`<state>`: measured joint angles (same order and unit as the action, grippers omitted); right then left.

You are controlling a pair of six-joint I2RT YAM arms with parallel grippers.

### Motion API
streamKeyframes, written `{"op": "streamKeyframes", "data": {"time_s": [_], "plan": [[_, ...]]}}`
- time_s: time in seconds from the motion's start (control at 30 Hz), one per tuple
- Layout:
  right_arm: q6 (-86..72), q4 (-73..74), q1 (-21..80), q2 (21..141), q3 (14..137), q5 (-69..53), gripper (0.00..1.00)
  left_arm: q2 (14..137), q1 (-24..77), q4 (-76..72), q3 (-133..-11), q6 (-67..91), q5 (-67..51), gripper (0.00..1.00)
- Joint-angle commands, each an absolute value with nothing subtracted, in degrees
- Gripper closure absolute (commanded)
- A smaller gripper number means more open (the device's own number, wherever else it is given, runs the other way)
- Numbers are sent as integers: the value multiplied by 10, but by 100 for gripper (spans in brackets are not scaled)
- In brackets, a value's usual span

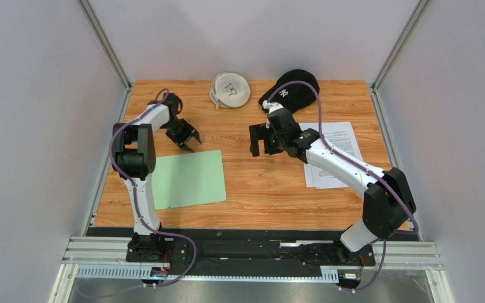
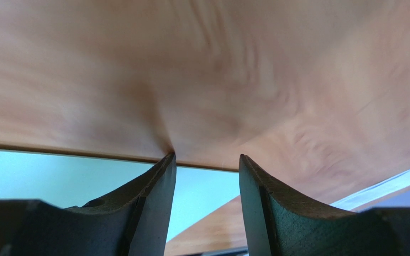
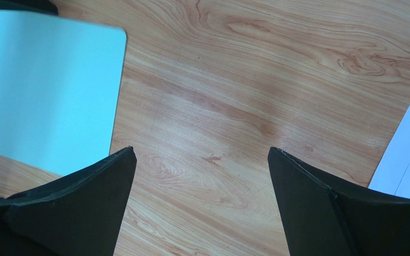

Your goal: Put the files into the folder

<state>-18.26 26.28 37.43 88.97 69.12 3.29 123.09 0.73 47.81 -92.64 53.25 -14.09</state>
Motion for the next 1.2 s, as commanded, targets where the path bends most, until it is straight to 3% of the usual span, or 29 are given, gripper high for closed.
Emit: {"op": "streamKeyframes", "data": {"time_s": [0.0,0.2,0.33,0.43,0.53,0.6,0.77,1.17], "plan": [[-198,231,373,900,690,-16,0,1150,70,481,-878,465,-147,44],[-253,173,390,976,702,-127,1,958,75,464,-781,403,-17,36],[-247,161,430,1027,737,-155,1,881,-12,480,-737,355,63,32],[-259,144,474,1070,770,-157,1,905,-97,546,-749,314,61,32],[-271,142,526,1106,810,-142,1,920,-132,596,-744,277,140,31],[-279,144,556,1134,838,-136,2,915,-140,590,-726,239,190,28],[-304,131,577,1185,872,-177,6,933,-147,588,-707,142,149,28],[-279,123,574,1219,869,-203,4,968,-123,559,-664,75,156,29]]}}
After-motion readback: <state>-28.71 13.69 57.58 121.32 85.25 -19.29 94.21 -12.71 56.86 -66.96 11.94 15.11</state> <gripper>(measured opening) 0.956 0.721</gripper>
